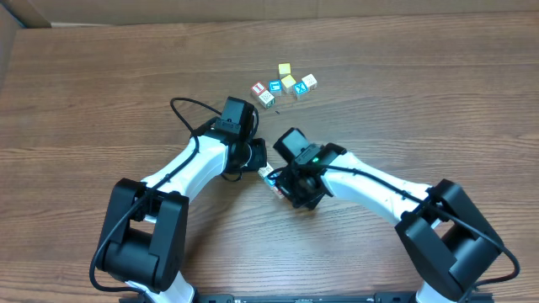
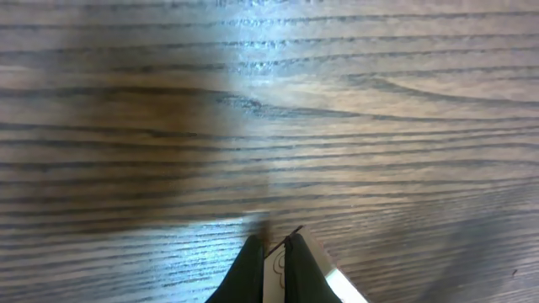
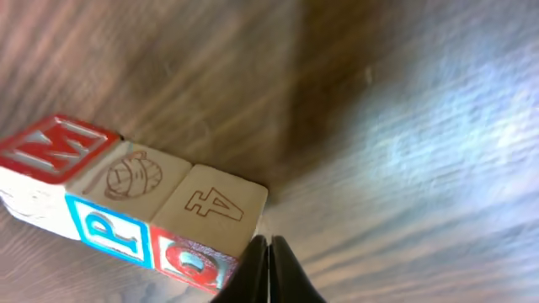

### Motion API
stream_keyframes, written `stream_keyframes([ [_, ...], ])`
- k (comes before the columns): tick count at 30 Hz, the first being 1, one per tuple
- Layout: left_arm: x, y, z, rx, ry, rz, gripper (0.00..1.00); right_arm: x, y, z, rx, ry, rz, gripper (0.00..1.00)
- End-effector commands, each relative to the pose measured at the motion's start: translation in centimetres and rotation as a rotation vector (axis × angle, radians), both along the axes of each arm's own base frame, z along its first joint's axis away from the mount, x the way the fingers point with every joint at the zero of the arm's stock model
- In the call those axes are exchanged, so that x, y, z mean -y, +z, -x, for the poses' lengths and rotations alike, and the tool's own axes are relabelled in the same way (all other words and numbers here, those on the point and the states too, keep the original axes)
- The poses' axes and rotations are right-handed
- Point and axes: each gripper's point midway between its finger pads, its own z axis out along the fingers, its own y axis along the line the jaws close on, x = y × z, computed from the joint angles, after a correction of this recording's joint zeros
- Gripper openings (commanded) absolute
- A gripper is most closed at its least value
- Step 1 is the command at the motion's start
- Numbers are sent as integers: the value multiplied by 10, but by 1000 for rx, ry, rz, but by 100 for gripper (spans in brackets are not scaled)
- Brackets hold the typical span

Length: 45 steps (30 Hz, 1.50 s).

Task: Flip 3 blocks
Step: 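Tip the held row upright with both grippers into a vertical stack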

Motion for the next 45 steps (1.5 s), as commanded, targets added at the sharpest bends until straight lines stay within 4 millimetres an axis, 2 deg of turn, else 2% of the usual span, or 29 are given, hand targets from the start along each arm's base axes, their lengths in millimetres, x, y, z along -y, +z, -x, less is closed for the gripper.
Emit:
stream_keyframes([
  [1,7,14,-8,37,-2,35,4,-18,16,3,-22,-121,-51,12],
  [4,7,14,-8,38,-2,35,4,-24,17,9,-38,-152,-55,19],
  [7,7,14,-8,37,-2,34,4,-29,17,13,-54,-188,-61,22],
  [15,7,14,-7,37,-2,34,4,-42,21,12,-40,-204,-102,22],
  [25,6,14,-8,38,-1,31,4,-44,21,15,-53,-216,-104,22],
  [32,5,14,-8,41,-6,25,4,-33,16,24,-86,-212,-53,9],
  [35,6,19,-14,59,-12,25,4,-29,15,27,-97,-209,-33,9],
  [40,3,35,-26,93,-12,0,4,-31,24,14,-21,-60,-55,4],
  [43,-7,47,-36,121,14,-61,4,-27,37,-5,57,46,-55,4],
  [45,-15,56,-42,129,36,-101,4,-24,50,-23,137,177,-57,4],
])
